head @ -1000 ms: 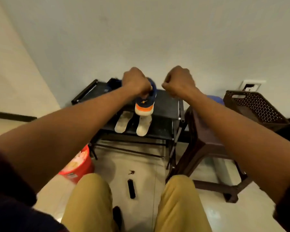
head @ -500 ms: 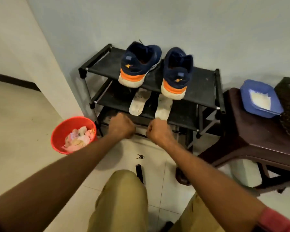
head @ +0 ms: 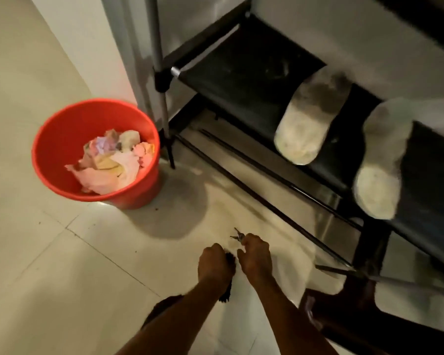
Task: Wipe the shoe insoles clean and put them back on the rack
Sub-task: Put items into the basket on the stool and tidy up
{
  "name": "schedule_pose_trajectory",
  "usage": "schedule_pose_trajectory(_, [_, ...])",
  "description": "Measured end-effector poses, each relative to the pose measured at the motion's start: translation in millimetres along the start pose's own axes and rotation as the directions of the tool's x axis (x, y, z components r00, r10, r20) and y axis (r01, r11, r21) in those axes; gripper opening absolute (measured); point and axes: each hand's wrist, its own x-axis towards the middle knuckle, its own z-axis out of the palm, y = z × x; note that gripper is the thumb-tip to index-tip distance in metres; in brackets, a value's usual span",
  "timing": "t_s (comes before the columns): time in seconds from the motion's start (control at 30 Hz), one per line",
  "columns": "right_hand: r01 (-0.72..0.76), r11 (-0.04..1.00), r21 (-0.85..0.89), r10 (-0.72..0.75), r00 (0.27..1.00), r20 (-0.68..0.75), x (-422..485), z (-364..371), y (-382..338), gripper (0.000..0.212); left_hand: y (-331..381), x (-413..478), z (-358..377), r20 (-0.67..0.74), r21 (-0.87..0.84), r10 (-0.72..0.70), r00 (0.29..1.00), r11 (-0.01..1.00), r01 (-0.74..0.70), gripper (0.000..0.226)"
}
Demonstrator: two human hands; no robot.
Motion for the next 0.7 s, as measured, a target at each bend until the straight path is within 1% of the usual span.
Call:
schedule_pose_trajectory(0.07, [0.019,1.000,0.017,-0.019,1.000,-0.015,19.9,17.1,4.0,0.029,-4.7,11.3,11.7,0.010,-0.019,-0.034,0.999,0.999,0.034,0.038])
schedule_pose_trajectory(0.13, [0.017,1.000,0.002,-0.017,0.998,-0.062,36.7,30.4,6.9,0.022,-7.2,15.9,21.5,0.048,0.018,-0.041,0.998,0.999,0.041,0.054])
schedule_pose_trajectory(0.2, [0.023,1.000,0.000,-0.023,0.992,-0.124,45.8,37.7,6.6,0.011,-9.2,16.9,31.9,0.047,0.038,-0.038,0.998,0.999,0.036,0.055])
schedule_pose_trajectory(0.27, [0.043,0.997,-0.067,-0.053,0.989,-0.140,48.0,44.1,10.5,0.004,-10.1,16.1,35.9,0.024,0.006,-0.066,0.998,0.998,0.066,0.056])
schedule_pose_trajectory(0.37, [0.060,0.987,-0.147,-0.066,0.997,-0.037,36.3,43.6,14.8,0.023,-10.2,12.6,29.0,0.005,-0.038,-0.092,0.996,0.995,0.092,0.068])
schedule_pose_trajectory(0.4, [0.020,0.993,-0.116,-0.023,0.999,-0.026,31.1,40.3,14.0,0.019,-10.2,10.3,23.6,0.006,-0.057,-0.090,0.996,0.994,0.090,0.070])
schedule_pose_trajectory(0.43, [-0.021,0.999,-0.047,0.020,0.999,-0.026,25.0,35.1,11.3,0.008,-9.9,7.6,15.0,-0.001,-0.068,-0.081,0.997,0.994,0.081,0.070])
schedule_pose_trajectory(0.47, [-0.063,0.998,0.030,0.063,0.998,-0.013,17.7,28.0,6.3,0.008,-9.2,5.2,5.1,-0.008,-0.069,-0.074,0.997,0.995,0.073,0.068])
schedule_pose_trajectory(0.5, [-0.056,0.998,-0.006,0.056,0.998,-0.044,12.7,27.5,6.0,0.011,-8.8,3.1,-4.4,-0.018,-0.071,-0.058,0.998,0.996,0.056,0.064])
schedule_pose_trajectory(0.53, [-0.065,0.998,0.015,0.065,0.998,-0.011,2.1,18.0,-0.1,0.008,-6.8,-2.7,-17.5,-0.022,-0.084,-0.047,0.999,0.995,0.045,0.061])
schedule_pose_trajectory(0.57, [-0.034,0.998,0.046,0.036,0.999,-0.026,-9.7,6.7,-8.1,0.006,-4.3,-9.9,-30.9,-0.028,-0.100,-0.036,0.999,0.994,0.033,0.058])
schedule_pose_trajectory(0.63, [0.019,0.984,0.178,-0.001,0.995,-0.101,-31.8,-28.3,-32.4,0.011,8.5,-33.8,-63.2,-0.068,-0.150,0.012,0.998,0.988,-0.022,0.055])
schedule_pose_trajectory(0.7, [0.075,0.953,0.292,-0.035,0.990,-0.137,-53.0,-64.5,-59.4,0.016,24.0,-63.8,-97.1,-0.133,-0.200,0.070,0.989,0.975,-0.096,0.053])
